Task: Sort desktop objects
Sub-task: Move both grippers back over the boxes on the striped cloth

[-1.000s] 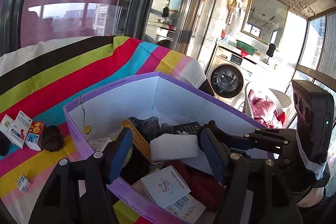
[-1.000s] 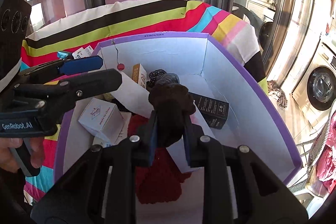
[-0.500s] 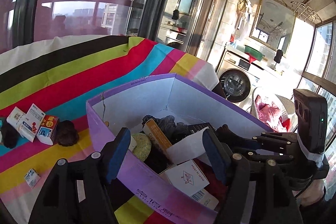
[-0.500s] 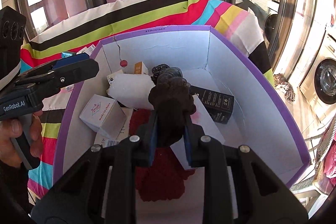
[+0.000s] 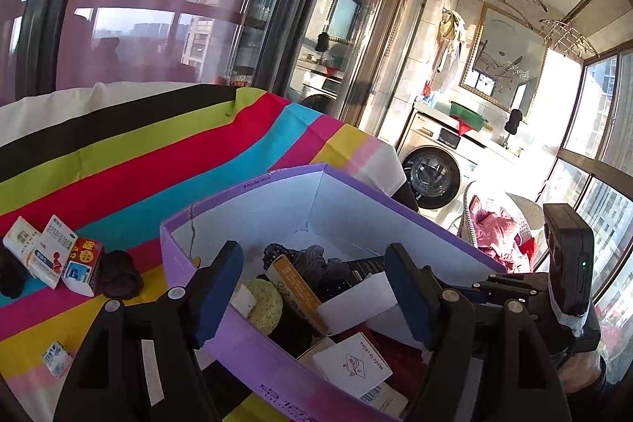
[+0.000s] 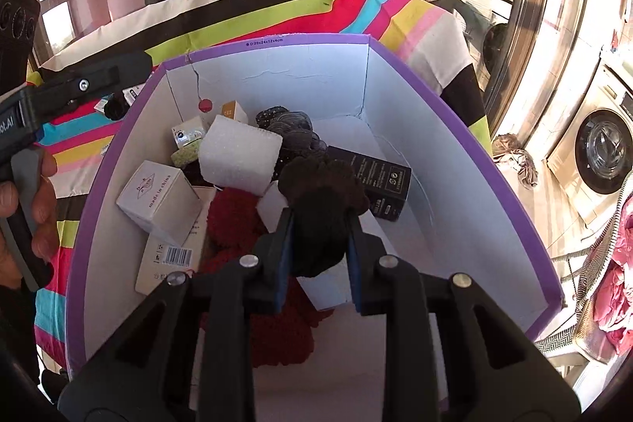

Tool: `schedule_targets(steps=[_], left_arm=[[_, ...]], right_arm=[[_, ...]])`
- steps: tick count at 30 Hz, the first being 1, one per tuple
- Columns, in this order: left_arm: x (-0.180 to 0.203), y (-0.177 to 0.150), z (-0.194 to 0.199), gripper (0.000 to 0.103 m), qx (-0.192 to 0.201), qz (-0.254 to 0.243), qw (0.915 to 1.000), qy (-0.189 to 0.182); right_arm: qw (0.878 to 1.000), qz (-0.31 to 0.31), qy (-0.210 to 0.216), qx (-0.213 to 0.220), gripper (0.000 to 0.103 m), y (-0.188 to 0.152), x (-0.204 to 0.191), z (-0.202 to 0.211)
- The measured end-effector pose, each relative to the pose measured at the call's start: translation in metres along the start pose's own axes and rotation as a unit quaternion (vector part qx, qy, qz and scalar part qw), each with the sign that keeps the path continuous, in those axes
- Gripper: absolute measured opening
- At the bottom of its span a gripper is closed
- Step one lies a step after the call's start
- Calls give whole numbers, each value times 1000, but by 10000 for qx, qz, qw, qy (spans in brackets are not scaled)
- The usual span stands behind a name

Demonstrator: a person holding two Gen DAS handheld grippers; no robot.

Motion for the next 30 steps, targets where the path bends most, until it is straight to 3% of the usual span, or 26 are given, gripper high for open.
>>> schedule_targets(steps=[5, 8, 12, 17, 21, 24, 30], left_arm=[[-51, 14, 27, 81, 110, -91, 9993, 345], [-92, 15, 38, 81, 79, -104, 9981, 607], [-145, 21, 49, 81, 126, 1, 9961, 874], [-201, 37, 77, 81, 491, -22, 9880, 1465], [-227, 46, 97, 81, 654, 345, 9812, 1783], [-244, 46, 110, 81, 539, 91, 9693, 2397], [-267, 46, 134, 84, 383, 218, 9601, 2763]], right_arm=[[9991, 195, -100, -373, 36, -5, 4, -4], [9980, 305, 41, -546, 54, 4, 6, 3], [9955, 505, -155, -783, 70, 36, 15, 0], [9935, 800, -290, -751, 78, 85, 0, -10], [9936, 939, 93, -616, 86, 113, -40, -24], [9897, 1350, 336, -340, 86, 128, -80, -34], [9827, 1382, 1225, 137, 87, 154, -149, -42]])
Point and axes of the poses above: each gripper's, at about its wrist camera, not at the fingertips, and z roughly against the way its jaws point, x to its right, y to its top, the point moved 10 cm from there along -z, roughly the way its jaws point, and after that the axes turned 12 degrees about x, right-handed, at the moved point
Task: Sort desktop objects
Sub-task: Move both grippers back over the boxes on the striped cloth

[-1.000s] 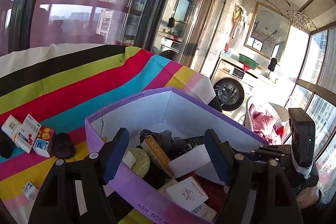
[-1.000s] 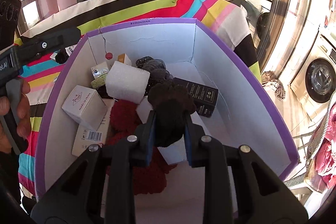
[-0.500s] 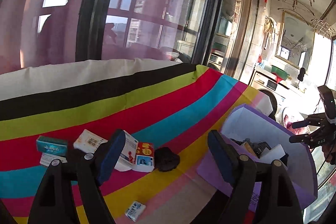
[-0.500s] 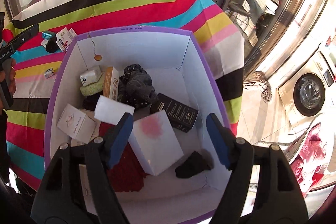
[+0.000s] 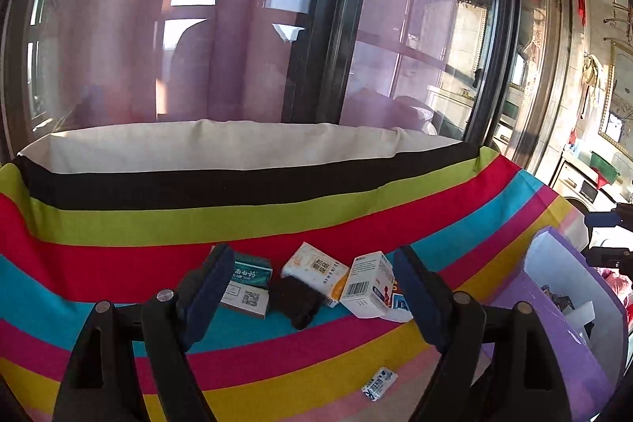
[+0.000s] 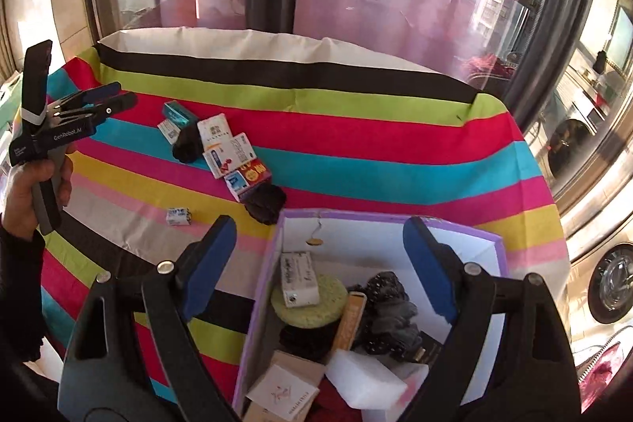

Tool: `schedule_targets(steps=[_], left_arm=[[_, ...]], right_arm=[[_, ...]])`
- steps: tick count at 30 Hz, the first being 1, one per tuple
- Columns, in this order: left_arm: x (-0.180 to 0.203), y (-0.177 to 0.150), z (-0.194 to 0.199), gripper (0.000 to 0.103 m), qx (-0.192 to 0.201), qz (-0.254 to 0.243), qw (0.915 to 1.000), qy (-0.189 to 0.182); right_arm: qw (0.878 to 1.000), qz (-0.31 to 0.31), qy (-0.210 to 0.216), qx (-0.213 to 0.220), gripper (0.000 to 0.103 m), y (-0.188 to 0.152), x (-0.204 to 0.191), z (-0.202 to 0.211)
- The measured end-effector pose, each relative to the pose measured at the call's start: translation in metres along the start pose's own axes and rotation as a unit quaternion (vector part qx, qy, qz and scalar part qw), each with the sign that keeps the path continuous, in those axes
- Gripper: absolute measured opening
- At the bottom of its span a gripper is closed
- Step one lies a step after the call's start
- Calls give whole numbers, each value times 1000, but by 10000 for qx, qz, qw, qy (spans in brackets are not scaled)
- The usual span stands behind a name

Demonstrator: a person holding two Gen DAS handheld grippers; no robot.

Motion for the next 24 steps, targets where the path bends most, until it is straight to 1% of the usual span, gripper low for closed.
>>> schedule_targets(steps=[1, 3, 5, 6, 8, 9, 12, 14, 15, 16, 17, 18, 19, 21, 24], left_arm=[[-4, -3, -3, 85, -103, -34, 9999, 63], [-15, -9, -9, 85, -200, -55, 9996, 198], [-29, -19, -18, 85, -425, 176, 9986, 248], [-36, -25, -25, 85, -549, 281, 9977, 297], [-52, -32, -38, 85, -711, 466, 9955, 411], [-58, -34, -44, 85, -773, 481, 9948, 467], [-70, -38, -61, 85, -835, 374, 9947, 474], [-73, -44, -67, 85, -893, 269, 9943, 526], [-68, -46, -66, 84, -843, 260, 9953, 396], [-60, -48, -65, 84, -816, 270, 9961, 182], [-52, -53, -65, 84, -842, 261, 9961, -30], [-46, -57, -67, 84, -871, 276, 9957, -161], [-46, -61, -72, 84, -936, 352, 9949, -157], [-55, -68, -78, 82, -1051, 602, 9926, 7], [-71, -64, -86, 80, -1004, 1084, 9889, 145]], right_arm=[[9999, -22, 95, 64, 88, 6, -8, -3], [9999, 131, -3, 90, 91, 14, -19, -13], [9992, 351, 86, 154, 92, 21, -34, -25], [9991, 394, 140, 105, 94, 23, -40, -33], [9985, 449, 314, -83, 96, 23, -51, -54], [9981, 454, 374, -185, 96, 23, -55, -65], [9948, 584, 700, -463, 96, 19, -75, -96], [9917, 823, 695, -698, 96, 13, -85, -117], [9894, 959, 712, -821, 96, 9, -90, -127], [9869, 1071, 742, -953, 96, 6, -93, -136], [9845, 1158, 749, -1086, 96, 3, -96, -145], [9820, 1224, 774, -1208, 96, 0, -99, -155], [9795, 1282, 809, -1327, 96, -2, -101, -163], [9763, 1393, 753, -1476, 96, -6, -104, -179], [9703, 1495, 855, -1700, 96, -15, -113, -197]])
Point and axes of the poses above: each gripper's, at about its wrist camera, not at the fingertips, and z roughly against the way its jaws point, x to its right, y to its top, the point moved 10 cm from there along -z, roughly the way its jaws point, and after that the axes turned 12 degrees about x, right-handed, at the moved point
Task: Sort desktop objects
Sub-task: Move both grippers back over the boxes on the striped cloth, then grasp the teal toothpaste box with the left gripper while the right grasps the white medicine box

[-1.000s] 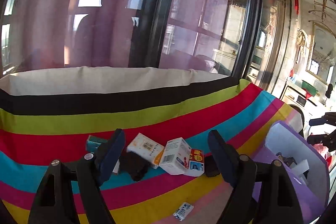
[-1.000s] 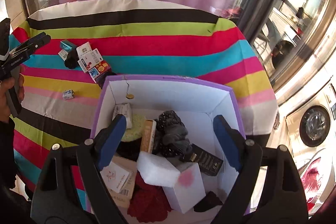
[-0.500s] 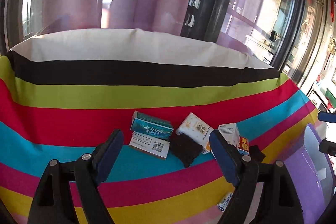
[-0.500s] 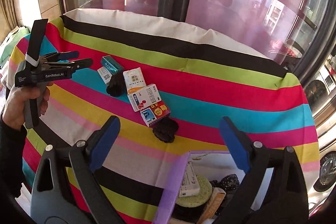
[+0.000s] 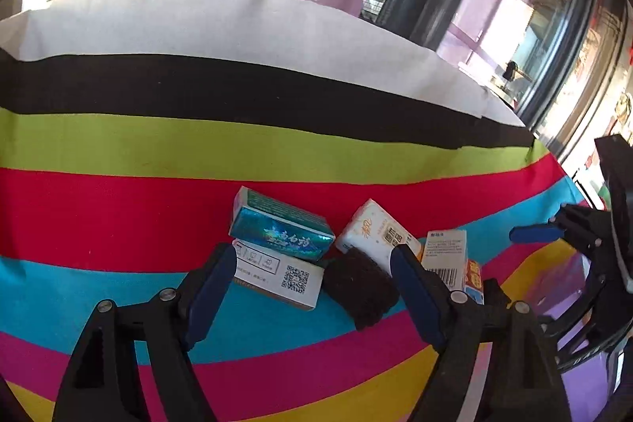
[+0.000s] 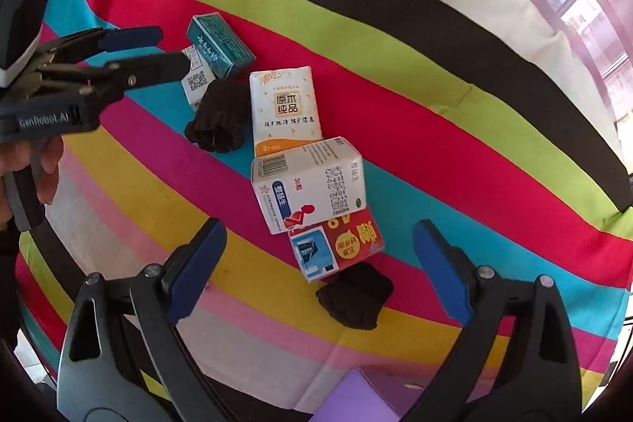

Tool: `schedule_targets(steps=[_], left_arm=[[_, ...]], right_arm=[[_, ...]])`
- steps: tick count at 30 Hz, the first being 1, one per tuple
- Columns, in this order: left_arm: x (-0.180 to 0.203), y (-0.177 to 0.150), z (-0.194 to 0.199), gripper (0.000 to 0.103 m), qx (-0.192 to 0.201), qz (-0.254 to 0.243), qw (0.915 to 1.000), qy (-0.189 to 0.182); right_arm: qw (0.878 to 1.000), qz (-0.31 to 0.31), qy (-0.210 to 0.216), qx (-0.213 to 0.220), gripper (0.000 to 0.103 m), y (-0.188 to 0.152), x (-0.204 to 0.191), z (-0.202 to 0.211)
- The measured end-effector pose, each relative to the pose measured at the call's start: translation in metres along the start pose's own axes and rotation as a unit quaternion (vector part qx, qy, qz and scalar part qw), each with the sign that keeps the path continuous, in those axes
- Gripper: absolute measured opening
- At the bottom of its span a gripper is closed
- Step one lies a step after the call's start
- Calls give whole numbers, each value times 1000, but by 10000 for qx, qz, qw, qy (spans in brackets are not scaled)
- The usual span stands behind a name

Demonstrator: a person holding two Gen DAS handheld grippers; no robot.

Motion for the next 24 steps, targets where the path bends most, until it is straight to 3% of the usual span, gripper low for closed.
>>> schedule_targets(steps=[2, 8, 14, 17, 19, 22, 24], left_arm=[[-7, 7, -6, 80, 46, -13, 9998, 212], [8, 0, -27, 83, -222, -1330, 9899, 434], [4, -7, -50, 83, -612, -1901, 9764, 817], [6, -9, -58, 82, -752, -2003, 9737, 780], [7, -12, -62, 74, -836, -2188, 9686, 839], [6, -12, -59, 74, -787, -2100, 9706, 869], [3, -8, -51, 74, -669, -1988, 9730, 959]], right_arm=[[10000, 72, -11, -68, 96, 1, -1, -9], [9992, 265, -123, -262, 96, 1, 3, -24], [9962, 635, -145, -584, 96, -7, 1, -39], [9938, 853, -314, -646, 96, -9, 4, -45], [9926, 918, -344, -720, 95, -12, 5, -50], [9936, 823, -195, -751, 76, -16, 6, -50], [9941, 772, -154, -740, 76, -19, 9, -48]])
Point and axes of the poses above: each gripper's, at about its wrist camera, not at the fingertips, and z roughly against the way its jaws point, x to its right, y to its top, the point moved 10 cm from there along -z, roughly the way its jaws point, and after that the axes turned 12 degrees about x, right-handed, at the moved point
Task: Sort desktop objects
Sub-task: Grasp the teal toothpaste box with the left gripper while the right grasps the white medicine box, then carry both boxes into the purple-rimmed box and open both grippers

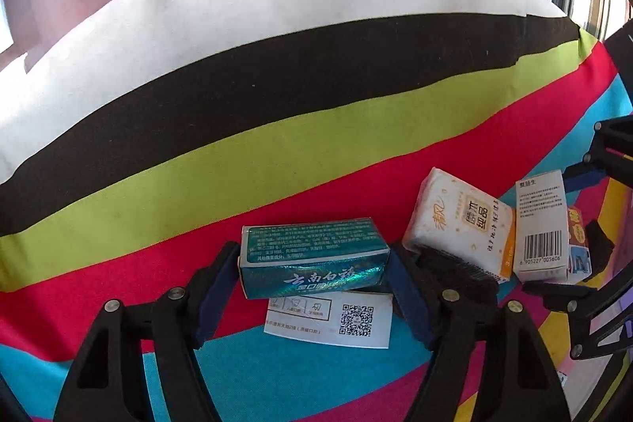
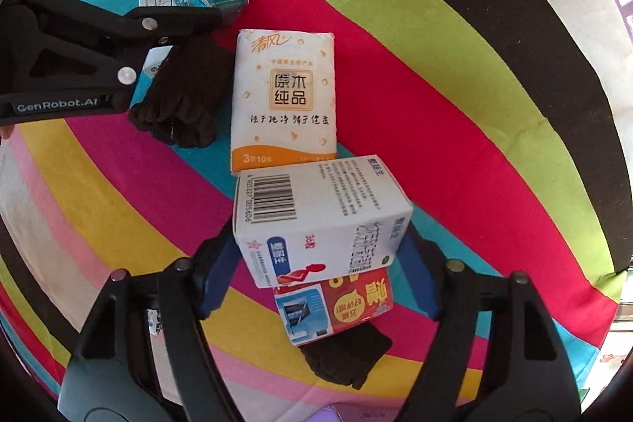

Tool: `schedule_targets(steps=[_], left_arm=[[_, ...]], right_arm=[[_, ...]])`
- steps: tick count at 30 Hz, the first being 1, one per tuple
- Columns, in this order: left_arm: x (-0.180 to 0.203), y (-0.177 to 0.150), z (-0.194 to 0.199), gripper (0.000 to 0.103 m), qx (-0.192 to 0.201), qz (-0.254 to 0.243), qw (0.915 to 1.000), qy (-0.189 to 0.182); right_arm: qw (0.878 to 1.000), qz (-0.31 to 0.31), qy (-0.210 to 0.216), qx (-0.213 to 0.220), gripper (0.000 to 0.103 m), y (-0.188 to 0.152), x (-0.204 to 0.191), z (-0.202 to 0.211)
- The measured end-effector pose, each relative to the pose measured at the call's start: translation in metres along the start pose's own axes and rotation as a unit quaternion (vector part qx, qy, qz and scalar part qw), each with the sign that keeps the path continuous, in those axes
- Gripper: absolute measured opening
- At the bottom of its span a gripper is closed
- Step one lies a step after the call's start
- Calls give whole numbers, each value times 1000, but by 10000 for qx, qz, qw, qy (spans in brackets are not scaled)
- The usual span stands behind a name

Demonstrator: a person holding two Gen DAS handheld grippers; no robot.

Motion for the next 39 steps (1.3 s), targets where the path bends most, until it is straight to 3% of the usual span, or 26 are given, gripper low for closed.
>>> schedule_targets(steps=[8, 14, 20, 22, 26, 32, 36, 39], left_arm=[[-19, -9, 71, 74, 482, 848, 9949, 249], [-6, -34, 130, 74, 846, 1407, 9863, 189], [28, -50, 208, 74, 1175, 1463, 9822, 4], [41, -48, 220, 74, 1275, 1466, 9809, -67], [60, -46, 241, 74, 1321, 1472, 9800, -226], [118, -28, 264, 74, 1659, 1155, 9759, -818], [158, -11, 274, 74, 1950, 1021, 9678, -1221], [197, 0, 281, 74, 2050, 828, 9607, -1679]], right_arm=[[9985, -229, 214, 458, 75, -3, 9, 33], [9911, -624, 399, 1107, 76, -10, 19, 92], [9726, -1239, 557, 1885, 76, -25, 1, 189], [9628, -1459, 649, 2178, 76, -12, -11, 214], [9465, -1751, 652, 2630, 76, -33, -6, 261], [9303, -2186, 402, 2918, 76, -104, 4, 290], [9204, -2537, -322, 2956, 76, -167, 29, 285], [9088, -2952, -585, 2891, 76, -209, 40, 279]])
Point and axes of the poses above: each gripper's, at about its wrist camera, not at the fingertips, and z roughly against the way its jaws point, x to its right, y to its top, the point moved 10 cm from there along -z, roughly the way its jaws point, and after that the axes turned 12 degrees about x, right-handed, at the moved point
